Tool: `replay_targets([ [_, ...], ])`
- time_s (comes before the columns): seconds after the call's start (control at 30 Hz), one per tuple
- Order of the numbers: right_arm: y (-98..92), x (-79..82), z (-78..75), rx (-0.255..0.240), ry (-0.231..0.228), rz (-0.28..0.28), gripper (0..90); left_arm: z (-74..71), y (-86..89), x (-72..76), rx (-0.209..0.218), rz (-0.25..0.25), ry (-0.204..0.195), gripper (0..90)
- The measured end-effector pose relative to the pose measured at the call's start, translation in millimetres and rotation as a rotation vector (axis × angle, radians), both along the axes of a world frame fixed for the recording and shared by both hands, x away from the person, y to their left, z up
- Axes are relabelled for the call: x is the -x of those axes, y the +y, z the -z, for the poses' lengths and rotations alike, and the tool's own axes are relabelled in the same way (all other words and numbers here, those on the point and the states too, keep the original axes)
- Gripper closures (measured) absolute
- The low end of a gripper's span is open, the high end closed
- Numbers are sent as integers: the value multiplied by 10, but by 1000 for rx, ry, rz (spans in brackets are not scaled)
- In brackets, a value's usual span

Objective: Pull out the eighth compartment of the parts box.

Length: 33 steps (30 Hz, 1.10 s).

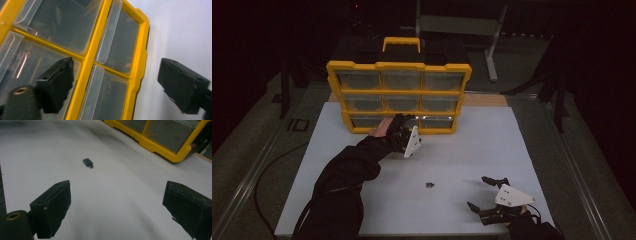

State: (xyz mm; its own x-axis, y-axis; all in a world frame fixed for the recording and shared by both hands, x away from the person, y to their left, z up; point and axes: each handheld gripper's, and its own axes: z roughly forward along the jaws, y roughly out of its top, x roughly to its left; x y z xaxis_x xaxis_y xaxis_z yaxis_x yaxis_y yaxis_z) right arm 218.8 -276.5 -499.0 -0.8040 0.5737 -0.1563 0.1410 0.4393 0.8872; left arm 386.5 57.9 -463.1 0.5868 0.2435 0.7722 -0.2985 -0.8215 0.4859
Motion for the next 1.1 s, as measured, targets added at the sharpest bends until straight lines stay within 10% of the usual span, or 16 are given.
replay_targets([
  [1.1, 4, 2, 3, -5, 5, -16, 81, 207, -66, -170, -135, -33, -152, 393],
])
